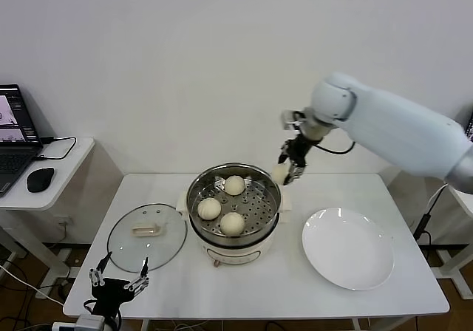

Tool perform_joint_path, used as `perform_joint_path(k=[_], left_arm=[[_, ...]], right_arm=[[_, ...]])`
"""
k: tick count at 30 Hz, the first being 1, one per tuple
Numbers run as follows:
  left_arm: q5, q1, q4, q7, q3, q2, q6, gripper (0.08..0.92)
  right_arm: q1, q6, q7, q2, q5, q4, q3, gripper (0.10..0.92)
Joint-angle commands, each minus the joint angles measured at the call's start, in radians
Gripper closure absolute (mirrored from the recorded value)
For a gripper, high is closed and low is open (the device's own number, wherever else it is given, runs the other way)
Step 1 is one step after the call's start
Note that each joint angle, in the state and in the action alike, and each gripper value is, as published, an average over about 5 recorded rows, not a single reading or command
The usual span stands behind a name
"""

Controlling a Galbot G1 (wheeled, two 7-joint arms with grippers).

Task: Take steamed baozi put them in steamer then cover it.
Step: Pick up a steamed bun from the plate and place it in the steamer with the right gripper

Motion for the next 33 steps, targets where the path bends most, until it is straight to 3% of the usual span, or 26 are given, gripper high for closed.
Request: perform_joint_path(k=[1,19,33], left_arm=[[-0.012,-0.004,-0.005,0.0,-0.005,0.003,0.001,0.177],[-0.02,-0.028,0.015,0.005,-0.008,-0.001,0.004,0.177],[-0.022,-0.039,0.032,0.009,-0.001,-0.005,0.008,0.177]], right_arm=[[0.029,-0.027,0.003,0.172,0.057,-0.059,-0.091,0.423],[-0.148,0.001,0.022,0.208,-0.095,-0.205,-0.031,0.423],[-0.187,-0.004,0.038,0.192,-0.109,-0.202,-0.006,0.417]])
